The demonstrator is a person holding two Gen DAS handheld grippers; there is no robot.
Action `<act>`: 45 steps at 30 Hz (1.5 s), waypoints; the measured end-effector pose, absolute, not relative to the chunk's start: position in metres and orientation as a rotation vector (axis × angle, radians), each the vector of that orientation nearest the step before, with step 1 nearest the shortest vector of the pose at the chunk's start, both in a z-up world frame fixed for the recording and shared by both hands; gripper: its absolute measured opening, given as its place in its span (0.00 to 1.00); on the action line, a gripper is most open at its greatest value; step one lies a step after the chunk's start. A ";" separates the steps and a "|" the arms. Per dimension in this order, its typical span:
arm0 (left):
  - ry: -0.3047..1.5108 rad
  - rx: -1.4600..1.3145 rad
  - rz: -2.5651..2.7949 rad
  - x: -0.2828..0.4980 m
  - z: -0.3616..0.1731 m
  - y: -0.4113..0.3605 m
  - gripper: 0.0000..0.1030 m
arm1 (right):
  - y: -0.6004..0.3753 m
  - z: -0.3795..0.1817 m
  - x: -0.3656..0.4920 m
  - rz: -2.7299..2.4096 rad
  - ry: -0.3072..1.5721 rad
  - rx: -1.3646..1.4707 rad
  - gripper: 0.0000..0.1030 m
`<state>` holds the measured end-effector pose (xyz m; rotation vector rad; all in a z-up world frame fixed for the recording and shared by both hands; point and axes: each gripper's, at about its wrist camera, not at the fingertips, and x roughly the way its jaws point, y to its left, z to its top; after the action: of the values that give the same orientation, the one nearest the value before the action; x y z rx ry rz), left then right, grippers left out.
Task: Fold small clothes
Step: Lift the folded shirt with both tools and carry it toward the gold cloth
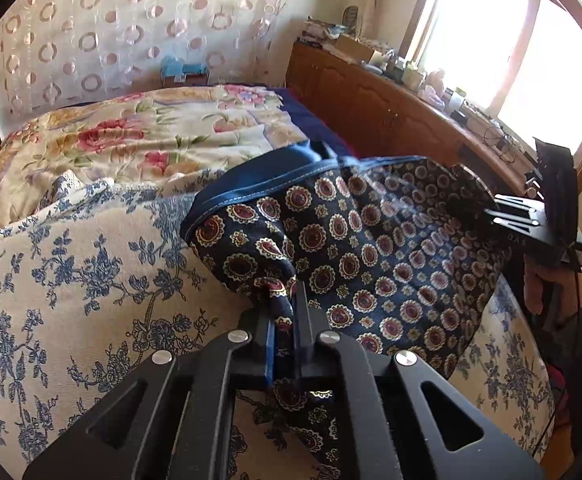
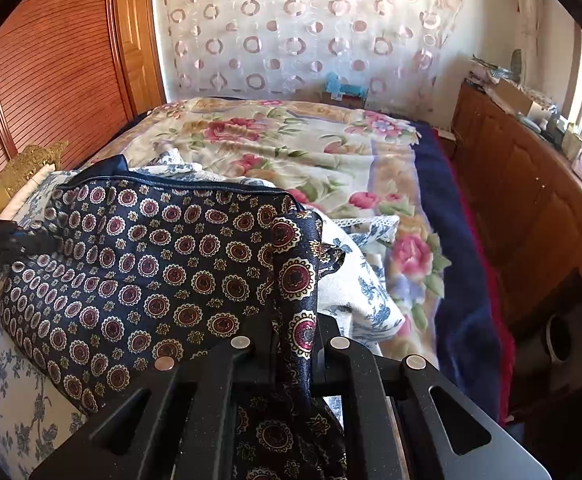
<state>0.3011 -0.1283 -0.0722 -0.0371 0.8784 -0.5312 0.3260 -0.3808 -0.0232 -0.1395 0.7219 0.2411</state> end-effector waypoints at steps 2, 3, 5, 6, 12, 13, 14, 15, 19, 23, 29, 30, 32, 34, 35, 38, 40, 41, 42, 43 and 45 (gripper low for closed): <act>0.858 -0.037 -0.535 0.299 -0.066 -0.129 0.06 | -0.378 -0.022 0.323 0.223 0.715 -0.162 0.09; 0.851 -0.036 -0.537 0.298 -0.063 -0.129 0.06 | -0.376 -0.021 0.322 0.219 0.711 -0.168 0.09; 0.845 -0.035 -0.538 0.298 -0.060 -0.129 0.06 | -0.372 -0.020 0.318 0.204 0.707 -0.185 0.10; 0.843 -0.033 -0.535 0.299 -0.059 -0.129 0.06 | -0.371 -0.020 0.317 0.202 0.701 -0.186 0.10; 0.829 -0.053 -0.533 0.300 -0.058 -0.129 0.06 | -0.364 -0.012 0.305 0.209 0.622 -0.217 0.07; 0.822 -0.057 -0.539 0.299 -0.057 -0.128 0.06 | -0.364 -0.008 0.302 0.210 0.608 -0.213 0.07; 0.812 -0.060 -0.546 0.298 -0.054 -0.128 0.06 | -0.364 -0.004 0.298 0.207 0.588 -0.208 0.07; 0.806 -0.064 -0.548 0.297 -0.052 -0.128 0.06 | -0.364 0.001 0.294 0.208 0.565 -0.204 0.07; 0.762 -0.092 -0.575 0.291 -0.036 -0.125 0.06 | -0.357 0.015 0.281 0.214 0.517 -0.202 0.06; 0.713 -0.102 -0.578 0.281 -0.016 -0.117 0.06 | -0.343 0.027 0.270 0.235 0.486 -0.222 0.06; 0.645 -0.127 -0.528 0.262 0.011 -0.075 0.06 | -0.300 0.050 0.261 0.305 0.432 -0.258 0.06; 0.632 -0.131 -0.508 0.257 0.016 -0.061 0.06 | -0.289 0.053 0.260 0.324 0.425 -0.263 0.06; 0.614 -0.124 -0.467 0.248 0.021 -0.042 0.06 | -0.264 0.057 0.259 0.364 0.408 -0.282 0.06; 0.599 -0.122 -0.420 0.238 0.025 -0.016 0.06 | -0.233 0.061 0.260 0.409 0.391 -0.304 0.06; 0.593 -0.124 -0.399 0.233 0.027 -0.003 0.06 | -0.219 0.062 0.261 0.428 0.384 -0.315 0.06; 0.569 -0.134 -0.314 0.214 0.033 0.042 0.06 | -0.169 0.067 0.267 0.497 0.367 -0.339 0.06; 0.555 -0.148 -0.266 0.204 0.035 0.069 0.06 | -0.135 0.070 0.272 0.539 0.360 -0.362 0.06; 0.547 -0.155 -0.242 0.199 0.036 0.082 0.06 | -0.115 0.072 0.274 0.560 0.355 -0.380 0.06; 0.540 -0.161 -0.215 0.194 0.037 0.096 0.06 | -0.095 0.075 0.277 0.581 0.348 -0.398 0.06; 0.532 -0.167 -0.188 0.190 0.037 0.109 0.06 | -0.077 0.077 0.280 0.600 0.340 -0.412 0.06; 0.517 -0.181 -0.139 0.182 0.036 0.132 0.06 | -0.043 0.083 0.292 0.636 0.326 -0.446 0.06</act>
<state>0.1818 0.1325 0.0363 -0.1810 0.5173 -0.1393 0.2916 -0.0434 0.0828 -0.4458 0.3255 0.6362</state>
